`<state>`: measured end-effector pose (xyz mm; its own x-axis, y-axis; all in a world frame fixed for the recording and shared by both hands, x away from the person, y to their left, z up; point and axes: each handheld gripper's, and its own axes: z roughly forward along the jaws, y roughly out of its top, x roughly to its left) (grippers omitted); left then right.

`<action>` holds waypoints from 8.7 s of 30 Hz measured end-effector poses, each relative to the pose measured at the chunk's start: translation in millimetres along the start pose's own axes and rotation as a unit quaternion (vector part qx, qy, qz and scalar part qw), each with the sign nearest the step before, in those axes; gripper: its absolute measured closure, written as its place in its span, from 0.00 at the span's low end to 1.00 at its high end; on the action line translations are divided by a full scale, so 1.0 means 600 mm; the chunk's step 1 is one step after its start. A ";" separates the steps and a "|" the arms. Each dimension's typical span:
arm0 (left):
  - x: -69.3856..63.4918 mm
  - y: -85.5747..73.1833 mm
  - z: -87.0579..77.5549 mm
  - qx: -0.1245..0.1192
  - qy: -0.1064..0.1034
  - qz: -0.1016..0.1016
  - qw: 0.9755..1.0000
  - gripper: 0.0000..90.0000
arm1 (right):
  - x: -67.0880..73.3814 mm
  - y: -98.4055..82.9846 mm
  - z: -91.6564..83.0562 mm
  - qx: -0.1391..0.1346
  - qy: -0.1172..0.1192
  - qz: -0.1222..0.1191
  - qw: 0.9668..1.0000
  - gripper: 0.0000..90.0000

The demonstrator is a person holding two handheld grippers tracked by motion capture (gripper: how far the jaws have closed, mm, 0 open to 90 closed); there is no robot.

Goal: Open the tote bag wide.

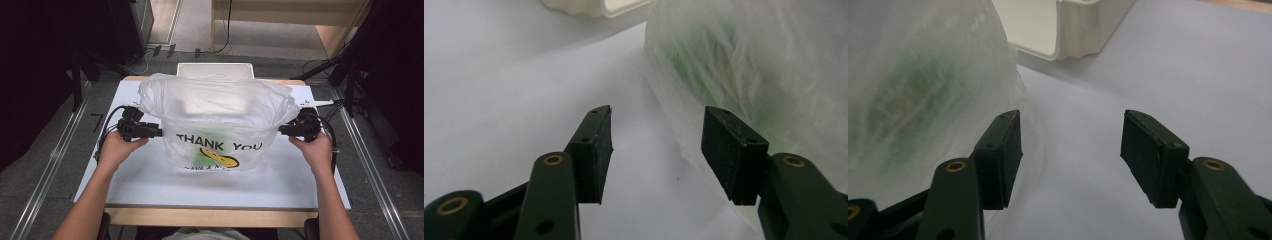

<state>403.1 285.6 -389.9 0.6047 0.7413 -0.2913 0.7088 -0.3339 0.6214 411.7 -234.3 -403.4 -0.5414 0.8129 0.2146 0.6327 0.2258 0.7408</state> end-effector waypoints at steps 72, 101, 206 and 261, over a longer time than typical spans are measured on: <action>-0.202 0.333 -0.103 -0.021 -0.090 0.210 0.973 1.00 | 0.205 0.304 -0.079 -0.028 0.151 -0.175 0.972 1.00; -0.152 0.222 0.023 0.049 -0.094 0.175 0.979 1.00 | 0.196 0.203 0.025 0.023 0.151 -0.175 0.973 1.00; 0.017 -0.015 0.122 0.044 0.059 -0.025 0.997 1.00 | 0.087 -0.019 0.184 0.080 0.006 -0.056 0.995 1.00; 0.018 -0.016 0.090 0.014 0.056 -0.042 0.997 1.00 | 0.026 -0.044 0.108 0.083 -0.056 -0.016 0.995 1.00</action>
<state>422.5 265.5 -438.2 0.5000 0.8270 -0.2571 0.7657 -0.2835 0.5773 422.3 -192.7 -460.9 -0.5036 0.8563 0.1143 0.7041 0.3302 0.6287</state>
